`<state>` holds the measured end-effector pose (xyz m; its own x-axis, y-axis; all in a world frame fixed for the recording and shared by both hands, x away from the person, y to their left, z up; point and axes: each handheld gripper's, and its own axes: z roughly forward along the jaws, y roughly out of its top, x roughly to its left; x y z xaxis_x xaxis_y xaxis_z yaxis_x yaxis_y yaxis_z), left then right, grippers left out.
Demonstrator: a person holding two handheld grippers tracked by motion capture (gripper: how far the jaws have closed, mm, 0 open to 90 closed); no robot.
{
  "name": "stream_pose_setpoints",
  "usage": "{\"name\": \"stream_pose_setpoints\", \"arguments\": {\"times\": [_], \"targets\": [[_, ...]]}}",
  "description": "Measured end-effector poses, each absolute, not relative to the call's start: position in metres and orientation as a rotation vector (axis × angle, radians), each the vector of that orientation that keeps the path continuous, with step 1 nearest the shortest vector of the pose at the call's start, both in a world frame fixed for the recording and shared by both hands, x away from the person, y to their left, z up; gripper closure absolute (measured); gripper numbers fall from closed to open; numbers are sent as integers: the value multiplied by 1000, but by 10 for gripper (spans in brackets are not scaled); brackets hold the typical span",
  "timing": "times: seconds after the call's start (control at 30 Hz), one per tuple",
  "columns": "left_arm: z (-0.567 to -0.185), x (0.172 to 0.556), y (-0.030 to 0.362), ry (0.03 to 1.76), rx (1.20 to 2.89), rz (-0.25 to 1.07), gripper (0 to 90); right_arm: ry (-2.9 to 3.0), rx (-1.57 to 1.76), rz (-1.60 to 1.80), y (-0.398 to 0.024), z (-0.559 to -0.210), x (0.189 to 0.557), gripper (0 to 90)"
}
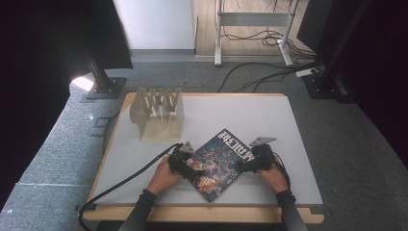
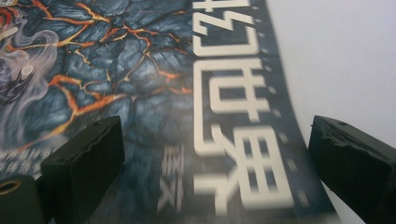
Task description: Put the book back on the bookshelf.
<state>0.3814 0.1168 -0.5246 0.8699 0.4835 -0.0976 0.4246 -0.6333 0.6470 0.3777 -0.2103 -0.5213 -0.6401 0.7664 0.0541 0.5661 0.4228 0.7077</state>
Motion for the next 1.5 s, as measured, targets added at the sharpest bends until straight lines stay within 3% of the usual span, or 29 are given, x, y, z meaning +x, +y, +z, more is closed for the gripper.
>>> {"name": "stream_pose_setpoints", "arguments": {"times": [0.23,0.47,0.6,0.7,0.83,1.07,1.5], "targets": [[-524,370,115,656,2351,115,0,2376,1196,987,-232,-521,349,37],[-522,347,111,603,2390,91,0,2388,1168,918,-232,-529,346,0],[-517,352,120,595,2401,29,0,2398,1189,922,-233,-530,350,0],[-509,363,133,637,2397,101,0,2391,1195,912,-232,-529,352,0],[-501,382,159,737,2379,220,0,2372,1205,887,-226,-528,361,0],[-516,398,169,804,2401,268,0,2366,1219,874,-218,-528,381,0],[-526,370,165,771,2348,269,0,2353,1270,881,-207,-528,419,0]]}}
